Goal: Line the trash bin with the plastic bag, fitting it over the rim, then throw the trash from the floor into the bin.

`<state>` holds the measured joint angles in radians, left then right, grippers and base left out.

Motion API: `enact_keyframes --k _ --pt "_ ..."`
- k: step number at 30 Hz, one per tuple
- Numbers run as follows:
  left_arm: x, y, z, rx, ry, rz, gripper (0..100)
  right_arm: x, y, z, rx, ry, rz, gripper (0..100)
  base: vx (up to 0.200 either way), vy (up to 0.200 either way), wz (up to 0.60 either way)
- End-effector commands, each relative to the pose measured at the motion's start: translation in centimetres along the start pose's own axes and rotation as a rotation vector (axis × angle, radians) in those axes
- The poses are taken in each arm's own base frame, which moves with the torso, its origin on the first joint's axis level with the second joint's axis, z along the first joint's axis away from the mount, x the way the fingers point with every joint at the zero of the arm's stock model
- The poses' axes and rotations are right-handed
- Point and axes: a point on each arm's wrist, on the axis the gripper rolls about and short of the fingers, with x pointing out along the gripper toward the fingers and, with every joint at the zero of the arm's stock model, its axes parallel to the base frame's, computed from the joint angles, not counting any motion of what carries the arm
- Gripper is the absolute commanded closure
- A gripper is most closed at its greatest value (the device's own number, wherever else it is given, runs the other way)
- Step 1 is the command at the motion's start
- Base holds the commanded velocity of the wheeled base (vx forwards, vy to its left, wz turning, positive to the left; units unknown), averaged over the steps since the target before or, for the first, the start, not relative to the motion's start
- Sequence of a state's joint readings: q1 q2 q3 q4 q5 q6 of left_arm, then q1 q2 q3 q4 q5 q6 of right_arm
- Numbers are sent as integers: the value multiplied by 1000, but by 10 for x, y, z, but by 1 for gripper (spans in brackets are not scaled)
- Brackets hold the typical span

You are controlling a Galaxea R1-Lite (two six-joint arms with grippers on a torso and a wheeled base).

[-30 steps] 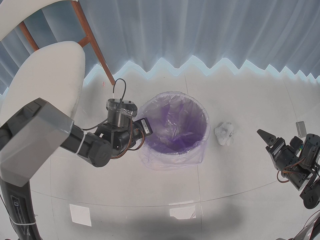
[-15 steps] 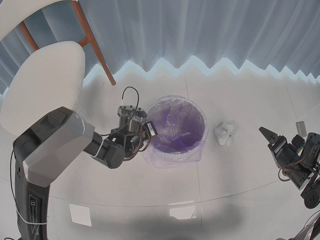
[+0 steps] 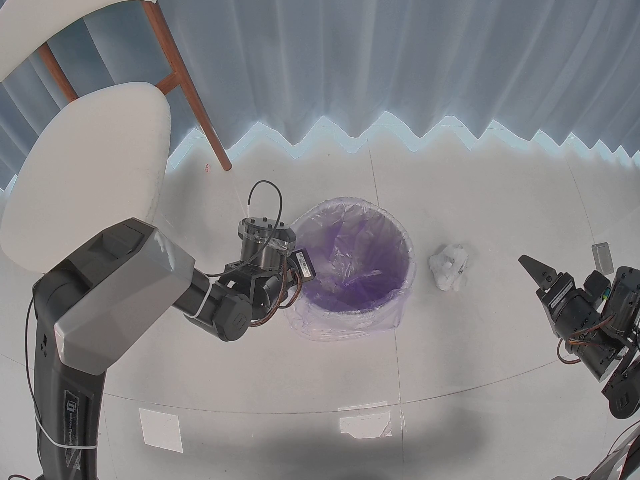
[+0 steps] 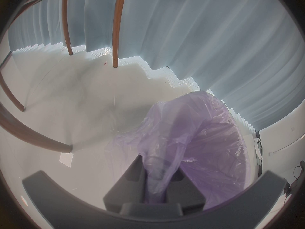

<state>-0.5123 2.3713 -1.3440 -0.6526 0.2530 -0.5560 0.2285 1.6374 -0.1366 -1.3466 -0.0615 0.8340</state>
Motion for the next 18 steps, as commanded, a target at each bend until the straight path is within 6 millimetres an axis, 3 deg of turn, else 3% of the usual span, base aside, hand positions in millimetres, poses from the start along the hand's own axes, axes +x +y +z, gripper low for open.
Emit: enact_keyframes --k 1,4,5,15,18 --pt "1 1 -3 1 6 6 100 0 0 0 1 -1 2 0 0 0 0" --pt "1 1 -4 1 9 4 100 -2 1 1 1 -5 5 0 0 0 0" --pt "1 1 -4 1 9 4 0 -2 1 1 1 -4 4 0 0 0 0" --pt "-4 -1 -1 -1 1 10 0 -3 0 0 0 1 0 0 0 0 0" --pt "-15 -4 5 -1 -5 3 0 -3 -1 -1 0 4 -4 0 0 0 0"
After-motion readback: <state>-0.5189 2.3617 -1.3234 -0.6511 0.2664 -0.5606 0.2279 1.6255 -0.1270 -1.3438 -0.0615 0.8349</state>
